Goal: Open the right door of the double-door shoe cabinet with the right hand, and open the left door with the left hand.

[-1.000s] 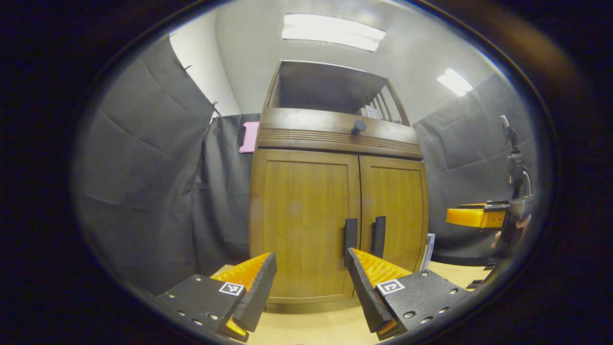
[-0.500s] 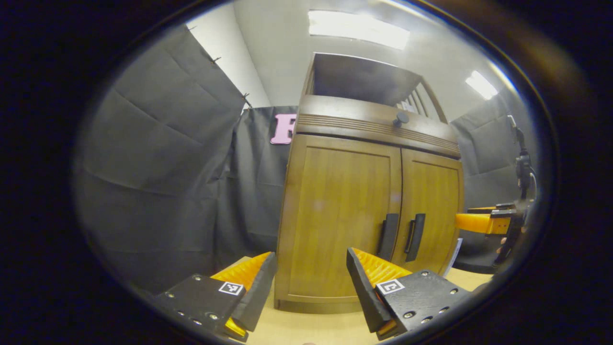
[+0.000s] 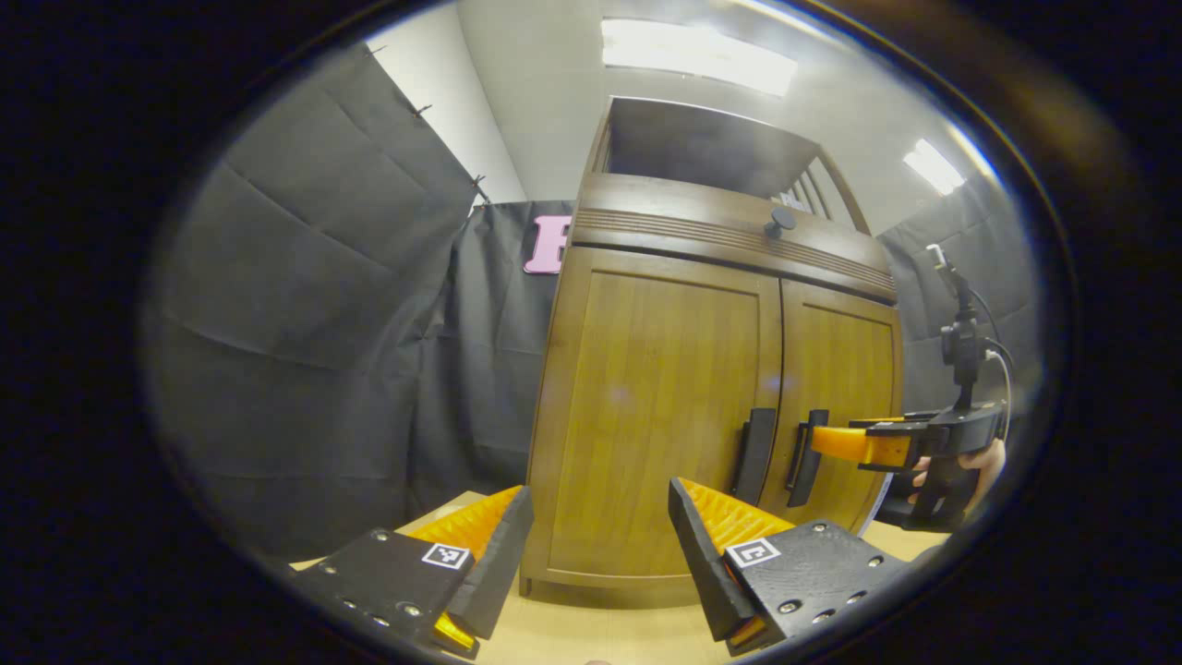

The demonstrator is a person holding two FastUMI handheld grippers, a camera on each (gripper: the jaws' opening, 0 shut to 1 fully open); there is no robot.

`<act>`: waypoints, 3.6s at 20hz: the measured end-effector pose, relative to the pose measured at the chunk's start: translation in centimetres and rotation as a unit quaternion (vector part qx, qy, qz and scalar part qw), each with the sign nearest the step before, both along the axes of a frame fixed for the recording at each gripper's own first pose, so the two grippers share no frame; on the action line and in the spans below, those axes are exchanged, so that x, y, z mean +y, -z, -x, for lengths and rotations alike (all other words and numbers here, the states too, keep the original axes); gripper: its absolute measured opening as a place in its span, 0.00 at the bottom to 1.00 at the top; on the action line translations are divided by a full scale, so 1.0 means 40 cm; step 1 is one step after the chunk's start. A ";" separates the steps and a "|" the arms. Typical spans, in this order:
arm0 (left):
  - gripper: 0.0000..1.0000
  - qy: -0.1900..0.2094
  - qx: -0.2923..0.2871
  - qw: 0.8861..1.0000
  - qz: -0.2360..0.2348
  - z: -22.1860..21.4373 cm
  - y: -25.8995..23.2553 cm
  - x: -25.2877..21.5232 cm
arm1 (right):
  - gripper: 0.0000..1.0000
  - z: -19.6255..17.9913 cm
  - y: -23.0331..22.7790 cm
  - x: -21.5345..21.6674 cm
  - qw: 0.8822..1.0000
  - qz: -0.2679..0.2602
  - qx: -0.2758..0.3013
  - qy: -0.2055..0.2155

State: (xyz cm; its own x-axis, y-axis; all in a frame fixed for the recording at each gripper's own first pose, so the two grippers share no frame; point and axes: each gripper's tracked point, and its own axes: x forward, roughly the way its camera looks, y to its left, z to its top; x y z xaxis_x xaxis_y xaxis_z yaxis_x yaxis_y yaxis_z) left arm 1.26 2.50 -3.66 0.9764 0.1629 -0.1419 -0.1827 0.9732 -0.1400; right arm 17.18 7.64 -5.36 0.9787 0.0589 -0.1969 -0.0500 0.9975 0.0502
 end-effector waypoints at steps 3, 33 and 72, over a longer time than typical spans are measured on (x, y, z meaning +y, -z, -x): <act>0.84 -0.009 0.011 1.000 0.000 -0.003 0.011 0.003 | 0.95 -0.041 0.013 -0.016 1.000 0.007 -0.004 0.015; 0.84 -0.042 0.040 0.998 -0.018 0.027 -0.005 0.029 | 0.18 -0.100 0.081 0.030 0.992 -0.064 0.007 -0.104; 0.90 -0.050 0.073 0.995 -0.045 0.031 0.004 0.029 | 0.10 -0.085 0.062 -0.117 0.992 -0.122 -0.036 -0.014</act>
State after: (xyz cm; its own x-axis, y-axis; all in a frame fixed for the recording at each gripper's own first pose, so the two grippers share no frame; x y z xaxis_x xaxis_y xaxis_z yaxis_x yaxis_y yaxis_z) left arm 0.02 3.68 -3.84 0.9247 0.2759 -0.2623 -0.2904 0.9568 -0.0174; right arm 20.58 2.98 -7.85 0.9869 0.1243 -0.1026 -0.0905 0.9541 0.2853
